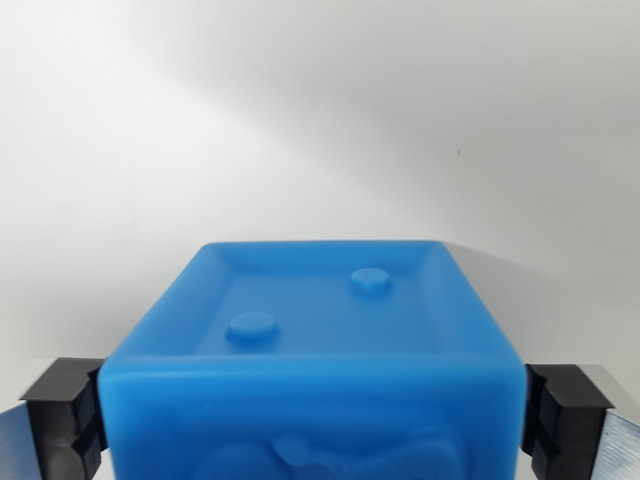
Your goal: Stack cube
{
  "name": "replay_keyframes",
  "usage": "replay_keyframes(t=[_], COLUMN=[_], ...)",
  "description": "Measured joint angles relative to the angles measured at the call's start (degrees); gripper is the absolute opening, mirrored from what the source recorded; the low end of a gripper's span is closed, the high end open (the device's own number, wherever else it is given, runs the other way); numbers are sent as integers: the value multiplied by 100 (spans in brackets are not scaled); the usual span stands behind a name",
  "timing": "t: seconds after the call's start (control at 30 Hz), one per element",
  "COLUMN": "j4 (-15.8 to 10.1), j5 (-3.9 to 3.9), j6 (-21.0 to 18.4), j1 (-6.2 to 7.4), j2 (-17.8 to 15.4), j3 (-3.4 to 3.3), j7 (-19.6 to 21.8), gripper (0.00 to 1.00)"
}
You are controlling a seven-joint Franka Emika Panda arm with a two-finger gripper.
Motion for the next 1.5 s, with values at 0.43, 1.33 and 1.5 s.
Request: replay_keyframes(t=[0.43, 1.33, 1.5], j4=[2, -8, -30], j5=[0, 0, 0], j6=[0, -20, -67], j1=[0, 0, 0], j2=[0, -42, -126], j3=[-1, -3, -3], j7=[0, 0, 0], gripper=[0, 0, 0])
